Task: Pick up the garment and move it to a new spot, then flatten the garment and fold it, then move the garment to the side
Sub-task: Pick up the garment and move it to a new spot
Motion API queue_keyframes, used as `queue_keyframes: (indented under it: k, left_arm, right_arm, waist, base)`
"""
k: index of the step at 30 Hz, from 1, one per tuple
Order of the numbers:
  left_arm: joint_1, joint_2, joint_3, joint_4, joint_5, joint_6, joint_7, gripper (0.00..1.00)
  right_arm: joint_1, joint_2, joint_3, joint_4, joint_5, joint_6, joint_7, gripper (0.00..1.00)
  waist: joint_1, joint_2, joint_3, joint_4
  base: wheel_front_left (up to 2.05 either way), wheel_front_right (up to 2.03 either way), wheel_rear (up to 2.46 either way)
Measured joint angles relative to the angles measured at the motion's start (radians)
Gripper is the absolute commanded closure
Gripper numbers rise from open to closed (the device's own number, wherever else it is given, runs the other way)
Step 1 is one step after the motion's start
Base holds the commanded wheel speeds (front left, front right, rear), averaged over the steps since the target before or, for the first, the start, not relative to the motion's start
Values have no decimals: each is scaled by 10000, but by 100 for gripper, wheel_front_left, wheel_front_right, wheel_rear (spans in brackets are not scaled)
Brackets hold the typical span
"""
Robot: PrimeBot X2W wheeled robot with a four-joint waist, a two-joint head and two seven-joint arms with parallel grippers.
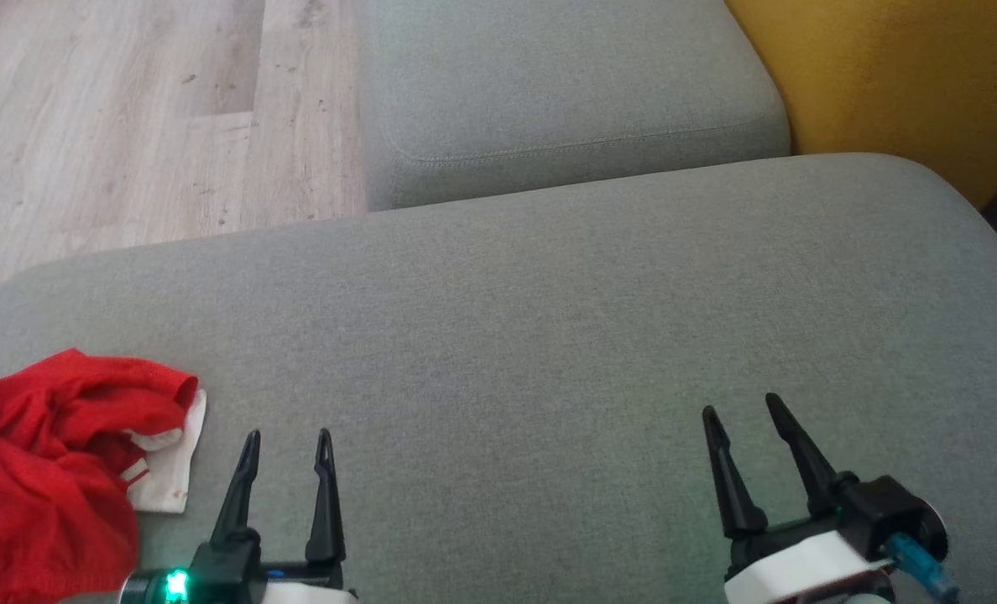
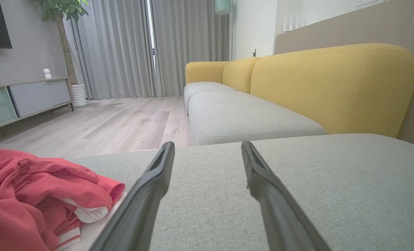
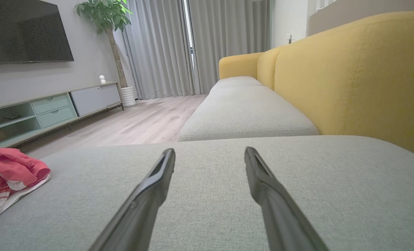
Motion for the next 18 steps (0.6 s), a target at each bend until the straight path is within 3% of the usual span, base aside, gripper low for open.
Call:
queue_keyframes:
  k: [9,18]
  left_arm:
    - [101,-12,36,-8,1166,-10,-291,0]
    - [212,-115,253,33,1221,-188,-295,0]
  right_arm:
    - [100,-2,192,-21,-1028,0,-286,0]
    - [100,-4,184,-25,-1066,0,-288,0]
  waist:
    - [0,0,-74,-157]
    - [0,0,-69,-204]
  base:
    - [0,0,0]
    - [0,0,0]
